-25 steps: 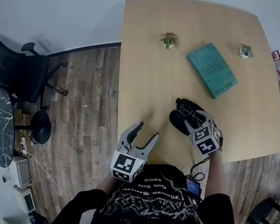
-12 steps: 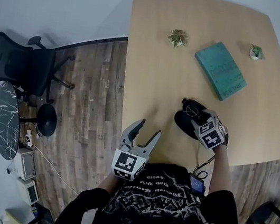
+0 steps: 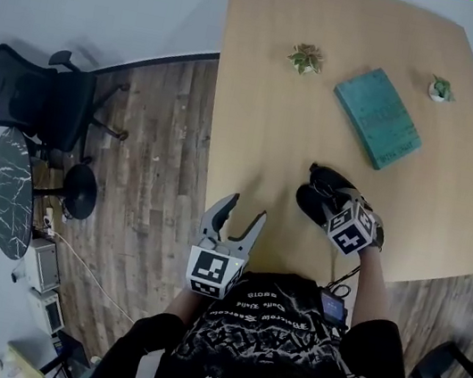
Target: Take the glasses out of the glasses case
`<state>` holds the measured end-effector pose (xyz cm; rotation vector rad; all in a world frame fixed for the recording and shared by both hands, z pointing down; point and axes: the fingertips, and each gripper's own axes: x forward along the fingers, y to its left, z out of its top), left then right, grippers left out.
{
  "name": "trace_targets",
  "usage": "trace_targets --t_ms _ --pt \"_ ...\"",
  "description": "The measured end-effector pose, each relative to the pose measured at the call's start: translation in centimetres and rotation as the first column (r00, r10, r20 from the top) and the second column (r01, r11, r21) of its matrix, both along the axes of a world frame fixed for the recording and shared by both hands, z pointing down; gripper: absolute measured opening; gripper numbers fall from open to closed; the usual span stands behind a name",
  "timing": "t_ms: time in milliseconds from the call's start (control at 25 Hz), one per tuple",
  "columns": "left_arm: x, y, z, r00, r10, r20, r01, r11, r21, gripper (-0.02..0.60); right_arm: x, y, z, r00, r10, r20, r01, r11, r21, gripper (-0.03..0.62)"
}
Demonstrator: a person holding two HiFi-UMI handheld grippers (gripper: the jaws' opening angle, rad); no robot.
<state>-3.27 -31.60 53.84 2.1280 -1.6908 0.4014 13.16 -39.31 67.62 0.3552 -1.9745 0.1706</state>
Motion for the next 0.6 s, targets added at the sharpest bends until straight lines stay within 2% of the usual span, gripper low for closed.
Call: trace_targets --t_ms 320,600 --pt "1.9 -0.1 0.1 0.996 0.065 0.061 -0.065 0.998 0.009 0.262 0.1 0.4 -0.3 0.999 -0.038 0.000 0.038 0.999 0.002 0.103" --pt "1.8 0.1 0.0 0.995 0.063 0.073 -0.064 0.998 0.018 0.262 0.1 0.4 -0.7 1.000 -0.032 0.000 0.032 0.999 0.005 0.089"
